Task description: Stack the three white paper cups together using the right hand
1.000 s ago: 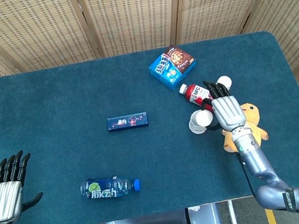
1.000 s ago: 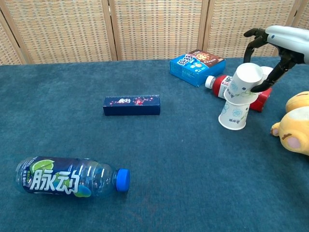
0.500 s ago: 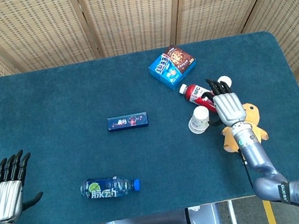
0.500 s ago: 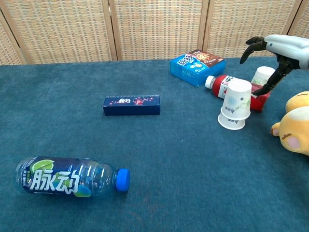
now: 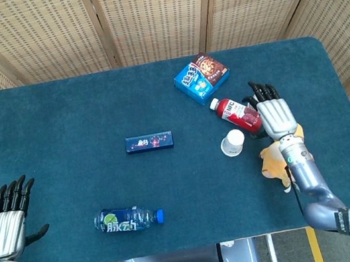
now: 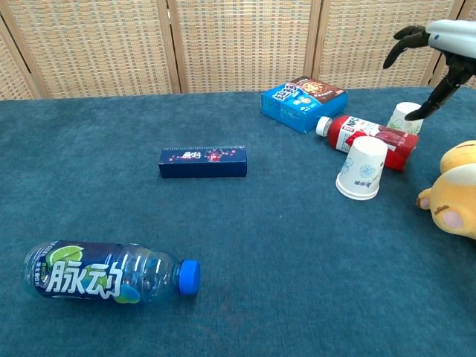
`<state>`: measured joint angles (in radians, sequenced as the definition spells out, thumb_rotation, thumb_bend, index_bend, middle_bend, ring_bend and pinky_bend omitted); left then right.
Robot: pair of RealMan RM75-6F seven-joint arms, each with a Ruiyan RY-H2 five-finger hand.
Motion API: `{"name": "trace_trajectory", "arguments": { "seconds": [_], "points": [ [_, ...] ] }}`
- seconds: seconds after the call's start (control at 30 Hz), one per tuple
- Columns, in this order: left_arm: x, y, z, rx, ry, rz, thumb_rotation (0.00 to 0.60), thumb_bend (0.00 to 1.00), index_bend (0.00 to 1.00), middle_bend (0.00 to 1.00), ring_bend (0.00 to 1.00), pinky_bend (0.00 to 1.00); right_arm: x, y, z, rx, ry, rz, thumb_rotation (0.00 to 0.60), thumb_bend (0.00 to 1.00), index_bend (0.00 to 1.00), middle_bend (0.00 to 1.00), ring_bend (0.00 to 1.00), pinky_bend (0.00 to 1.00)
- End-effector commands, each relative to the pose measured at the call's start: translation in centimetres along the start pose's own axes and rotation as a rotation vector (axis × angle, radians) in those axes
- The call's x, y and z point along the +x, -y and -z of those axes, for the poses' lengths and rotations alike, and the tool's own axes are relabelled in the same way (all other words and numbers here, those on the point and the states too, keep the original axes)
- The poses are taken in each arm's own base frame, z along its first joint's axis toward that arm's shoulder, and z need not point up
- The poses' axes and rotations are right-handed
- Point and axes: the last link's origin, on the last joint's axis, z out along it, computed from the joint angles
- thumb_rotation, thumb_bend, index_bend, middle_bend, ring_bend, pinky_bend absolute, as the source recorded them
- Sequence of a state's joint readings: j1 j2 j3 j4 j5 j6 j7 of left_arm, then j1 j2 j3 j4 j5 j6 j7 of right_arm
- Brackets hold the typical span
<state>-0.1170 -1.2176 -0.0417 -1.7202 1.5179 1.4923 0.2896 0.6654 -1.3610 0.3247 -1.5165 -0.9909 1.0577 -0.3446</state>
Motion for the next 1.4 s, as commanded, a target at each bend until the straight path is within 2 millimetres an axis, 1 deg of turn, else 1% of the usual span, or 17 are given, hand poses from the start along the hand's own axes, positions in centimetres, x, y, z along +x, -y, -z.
{"name": "trace_trajectory", "arguments": {
  "seconds": [0.03,0.17,0.23,0.27,0.37,0.43,0.53,0.6,0.67,0.77,0.87,1.0,1.2,1.3,1.4],
  "points": [
    [0.1,0.0,0.0,0.000,-0.006,0.001,0.600,0.02,0.00,0.00,0.00,0.00,1.4,-0.1,-1.1,-0.005,-0.011,0.029,0.600,0.20,0.28,0.00,0.00,0.00],
    [0.5,0.1,-0.1,0.000,-0.017,0.008,0.600,0.02,0.00,0.00,0.00,0.00,2.0,-0.7,-2.7,-0.028,-0.001,0.059,0.600,0.20,0.28,0.00,0.00,0.00],
    [0.6,0.2,-0.1,0.004,-0.026,0.007,0.600,0.02,0.00,0.00,0.00,0.00,1.8,-1.2,-3.5,-0.043,0.018,0.076,0.600,0.20,0.26,0.00,0.00,0.00],
    [0.8,0.3,-0.1,0.010,-0.034,0.007,0.600,0.02,0.00,0.00,0.00,0.00,1.3,-1.9,-4.1,-0.064,0.048,0.091,0.600,0.20,0.25,0.00,0.00,0.00],
    [0.7,0.4,-0.2,0.018,-0.036,0.004,0.600,0.02,0.00,0.00,0.00,0.00,0.6,-3.1,-5.7,-0.104,0.087,0.099,0.600,0.20,0.18,0.00,0.00,0.00],
    [0.6,0.4,-0.3,0.020,-0.036,0.000,0.600,0.02,0.00,0.00,0.00,0.00,0.4,-3.5,-6.3,-0.115,0.093,0.106,0.600,0.20,0.11,0.00,0.00,0.00],
    [0.6,0.3,-0.4,0.022,-0.038,-0.006,0.600,0.02,0.00,0.00,0.00,0.00,0.1,-4.1,-7.2,-0.128,0.100,0.121,0.600,0.20,0.06,0.00,0.00,0.00],
    [0.5,0.2,-0.5,0.024,-0.040,-0.010,0.600,0.02,0.00,0.00,0.00,0.00,0.0,-4.3,-7.7,-0.135,0.105,0.123,0.600,0.20,0.04,0.00,0.00,0.00],
    [0.5,0.2,-0.6,0.026,-0.043,-0.013,0.600,0.02,0.00,0.00,0.00,0.00,-0.2,-4.6,-8.3,-0.143,0.111,0.122,0.600,0.19,0.05,0.00,0.00,0.00],
    [0.4,0.1,-0.7,0.029,-0.041,-0.020,0.600,0.02,0.00,0.00,0.00,0.00,-0.4,-4.9,-8.8,-0.149,0.123,0.135,0.600,0.19,0.10,0.00,0.00,0.00],
    [-0.2,0.1,-1.0,0.033,-0.022,-0.034,0.600,0.02,0.00,0.00,0.00,0.00,-0.9,-5.7,-9.8,-0.173,0.142,0.147,0.600,0.19,0.13,0.00,0.00,0.00],
    [-0.4,0.2,-1.3,0.037,-0.020,-0.042,0.600,0.02,0.00,0.00,0.00,0.00,-1.2,-6.2,-10.7,-0.184,0.146,0.162,0.600,0.19,0.19,0.00,0.00,0.00],
    [-0.6,0.0,-1.3,0.032,-0.024,-0.050,0.600,0.02,0.00,0.00,0.00,0.00,-2.1,-6.8,-11.0,-0.195,0.170,0.161,0.600,0.19,0.27,0.00,0.00,0.00],
    [-0.8,-0.1,-1.3,0.032,-0.019,-0.056,0.600,0.02,0.00,0.00,0.00,0.00,-2.8,-7.2,-11.0,-0.206,0.191,0.162,0.600,0.20,0.29,0.00,0.00,0.00],
    [-0.9,-0.1,-1.4,0.033,-0.017,-0.060,0.600,0.02,0.00,0.00,0.00,0.00,-3.1,-7.3,-11.2,-0.206,0.192,0.161,0.600,0.20,0.30,0.00,0.00,0.00]
  ]
}}
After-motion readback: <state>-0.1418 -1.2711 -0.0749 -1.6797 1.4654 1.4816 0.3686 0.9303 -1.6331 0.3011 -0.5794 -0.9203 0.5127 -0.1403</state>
